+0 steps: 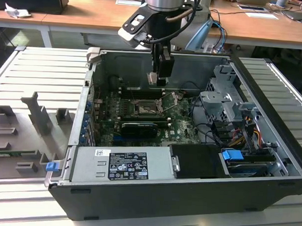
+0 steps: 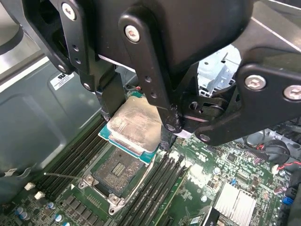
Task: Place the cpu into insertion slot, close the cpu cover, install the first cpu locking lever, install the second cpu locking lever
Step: 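Place the cpu into insertion slot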
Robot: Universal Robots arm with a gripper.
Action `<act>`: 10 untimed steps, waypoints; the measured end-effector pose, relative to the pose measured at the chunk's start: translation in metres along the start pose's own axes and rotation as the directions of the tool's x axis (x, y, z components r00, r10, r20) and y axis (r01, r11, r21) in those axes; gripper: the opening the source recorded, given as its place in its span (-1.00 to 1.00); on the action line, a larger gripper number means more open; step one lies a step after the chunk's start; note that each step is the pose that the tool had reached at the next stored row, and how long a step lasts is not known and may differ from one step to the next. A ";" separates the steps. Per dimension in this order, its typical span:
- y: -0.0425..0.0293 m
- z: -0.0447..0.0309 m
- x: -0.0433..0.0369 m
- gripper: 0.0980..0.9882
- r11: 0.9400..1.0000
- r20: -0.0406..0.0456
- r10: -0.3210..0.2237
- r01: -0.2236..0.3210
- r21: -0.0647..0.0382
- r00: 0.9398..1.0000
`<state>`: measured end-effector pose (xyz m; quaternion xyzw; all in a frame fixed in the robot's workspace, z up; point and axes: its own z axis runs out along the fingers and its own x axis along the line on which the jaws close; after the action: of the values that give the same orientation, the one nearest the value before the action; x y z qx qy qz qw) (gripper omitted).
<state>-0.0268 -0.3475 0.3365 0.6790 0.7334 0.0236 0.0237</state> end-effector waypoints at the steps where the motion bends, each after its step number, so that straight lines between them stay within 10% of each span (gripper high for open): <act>1: 0.0000 0.0002 0.0000 0.00 1.000 0.000 0.000 0.000 0.000 1.000; 10: -0.0004 0.0065 0.0000 0.00 1.000 0.000 0.000 0.000 0.000 1.000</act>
<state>-0.0268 -0.3475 0.3300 0.6790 0.7334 0.0236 0.0237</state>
